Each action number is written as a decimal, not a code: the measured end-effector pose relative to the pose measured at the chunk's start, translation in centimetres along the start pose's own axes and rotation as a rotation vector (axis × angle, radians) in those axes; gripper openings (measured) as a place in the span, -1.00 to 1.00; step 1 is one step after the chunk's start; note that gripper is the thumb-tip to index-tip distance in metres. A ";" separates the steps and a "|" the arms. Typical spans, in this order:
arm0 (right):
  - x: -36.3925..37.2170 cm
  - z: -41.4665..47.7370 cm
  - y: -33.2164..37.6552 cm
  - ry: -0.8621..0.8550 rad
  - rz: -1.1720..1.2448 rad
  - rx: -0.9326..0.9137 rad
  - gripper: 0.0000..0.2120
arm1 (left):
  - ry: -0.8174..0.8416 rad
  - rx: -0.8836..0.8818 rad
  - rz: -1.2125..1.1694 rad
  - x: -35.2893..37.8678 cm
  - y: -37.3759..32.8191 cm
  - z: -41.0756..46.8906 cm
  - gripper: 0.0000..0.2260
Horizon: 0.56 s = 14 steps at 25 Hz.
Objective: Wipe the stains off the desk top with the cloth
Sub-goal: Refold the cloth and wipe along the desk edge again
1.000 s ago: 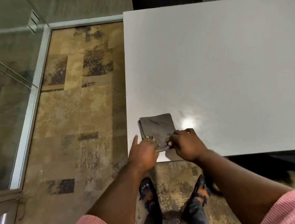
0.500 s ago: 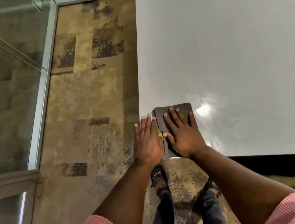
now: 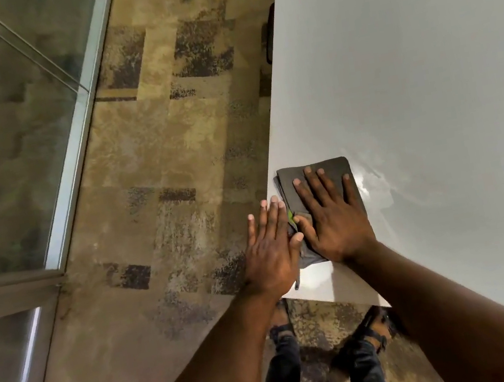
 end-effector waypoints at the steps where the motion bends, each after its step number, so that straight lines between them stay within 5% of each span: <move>1: -0.4 1.2 -0.2 -0.007 -0.008 -0.006 -0.33 | -0.012 -0.002 0.002 0.2 0.0 0.0 -0.39; 14: -4.0 13.1 -0.1 -0.023 -0.015 -0.003 -0.33 | -0.090 -0.052 -0.031 0.8 -0.1 0.0 -0.26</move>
Point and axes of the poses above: each hand's wrist, its own z-axis towards the middle knuckle, its own x-axis out of the palm, y = z × x, the point moved 2 cm from there along z, towards the middle knuckle, and after that the axes turned 12 degrees about y, right-handed, at the moved point
